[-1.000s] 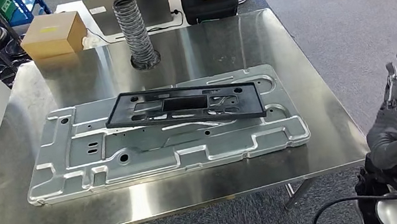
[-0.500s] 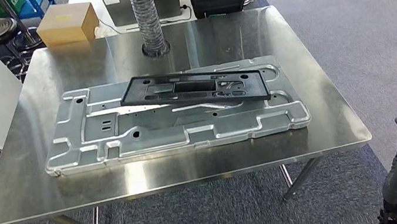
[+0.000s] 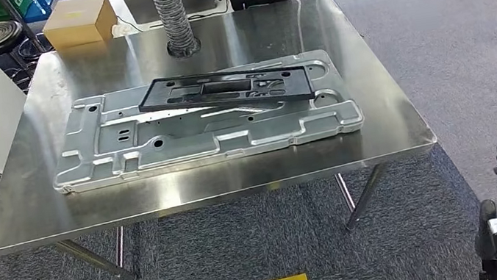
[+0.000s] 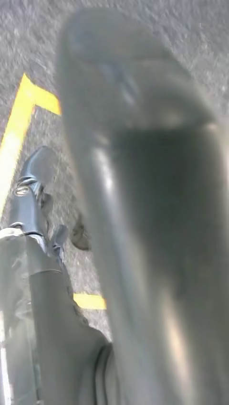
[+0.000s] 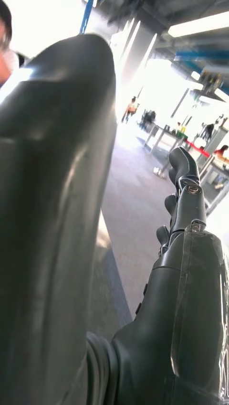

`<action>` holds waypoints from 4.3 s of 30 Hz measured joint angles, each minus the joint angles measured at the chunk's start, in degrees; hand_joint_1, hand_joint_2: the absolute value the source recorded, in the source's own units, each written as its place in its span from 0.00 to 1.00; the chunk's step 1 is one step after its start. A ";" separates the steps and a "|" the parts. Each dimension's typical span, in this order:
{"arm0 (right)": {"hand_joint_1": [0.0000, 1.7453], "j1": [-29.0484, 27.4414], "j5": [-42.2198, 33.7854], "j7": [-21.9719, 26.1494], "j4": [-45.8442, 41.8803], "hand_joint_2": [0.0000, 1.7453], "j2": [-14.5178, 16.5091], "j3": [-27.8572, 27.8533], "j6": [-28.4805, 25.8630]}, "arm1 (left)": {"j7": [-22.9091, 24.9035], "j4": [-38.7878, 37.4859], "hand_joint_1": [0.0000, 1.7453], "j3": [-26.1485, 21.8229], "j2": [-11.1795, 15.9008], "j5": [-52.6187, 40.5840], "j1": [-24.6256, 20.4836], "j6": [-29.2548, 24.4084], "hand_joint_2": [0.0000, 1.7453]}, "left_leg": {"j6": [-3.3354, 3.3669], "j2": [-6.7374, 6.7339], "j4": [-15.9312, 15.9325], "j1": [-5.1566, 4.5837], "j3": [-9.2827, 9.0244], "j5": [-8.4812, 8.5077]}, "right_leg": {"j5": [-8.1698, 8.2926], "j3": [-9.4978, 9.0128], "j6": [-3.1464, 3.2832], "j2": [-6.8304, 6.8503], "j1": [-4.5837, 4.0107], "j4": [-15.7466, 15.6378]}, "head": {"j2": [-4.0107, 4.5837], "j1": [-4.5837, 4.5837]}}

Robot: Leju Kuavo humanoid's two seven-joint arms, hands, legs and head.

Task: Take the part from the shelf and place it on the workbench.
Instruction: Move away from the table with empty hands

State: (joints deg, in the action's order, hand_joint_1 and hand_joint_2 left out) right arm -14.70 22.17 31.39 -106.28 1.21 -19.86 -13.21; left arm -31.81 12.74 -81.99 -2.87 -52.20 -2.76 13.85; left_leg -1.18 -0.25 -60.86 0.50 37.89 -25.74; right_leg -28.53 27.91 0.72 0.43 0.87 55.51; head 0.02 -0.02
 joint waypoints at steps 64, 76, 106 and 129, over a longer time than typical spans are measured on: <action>0.00 17.74 47.05 -30.11 93.78 0.00 0.36 -32.57 13.29 | 1.38 -0.02 0.00 1.21 -0.43 -5.15 -0.88 1.41 0.00 | -0.08 -0.26 -10.62 -0.03 2.07 -7.32 | 0.17 -1.12 0.42 0.21 -0.51 -1.80 | 0.00 0.40; 0.00 17.58 46.93 -30.01 93.89 0.50 0.29 -33.56 13.33 | 1.52 -0.02 0.00 1.20 -0.42 -5.14 -0.91 1.19 0.00 | 2.92 -0.32 5.53 0.08 -9.26 -2.20 | -0.99 3.15 -2.32 -0.01 -0.67 3.30 | 0.00 0.17; 0.00 16.83 33.67 -32.50 93.69 0.00 0.21 -32.87 15.25 | 11.85 0.10 0.00 10.65 0.02 1.95 0.26 -5.35 0.00 | 1.94 -0.33 4.81 -0.78 -7.76 -1.28 | 1.00 1.62 -1.06 -0.14 -0.88 0.24 | 0.00 -0.02; 0.00 12.69 8.98 -32.31 89.98 0.00 0.01 -10.77 14.30 | 20.60 3.64 0.00 40.95 1.13 24.28 4.78 -9.17 0.00 | 2.00 -0.33 4.69 -0.86 -7.64 -1.31 | 1.09 1.73 -1.23 -0.14 -0.68 0.24 | 0.00 -0.02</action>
State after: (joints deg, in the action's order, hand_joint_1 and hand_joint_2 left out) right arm -2.01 31.15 -0.92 -16.30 1.22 -30.63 1.08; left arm -11.21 16.39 -41.03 -1.74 -27.92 2.02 4.67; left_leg 0.82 -0.58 -56.17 -0.36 30.26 -27.05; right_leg -27.44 29.64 -0.51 0.29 0.20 55.75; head 0.02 -0.04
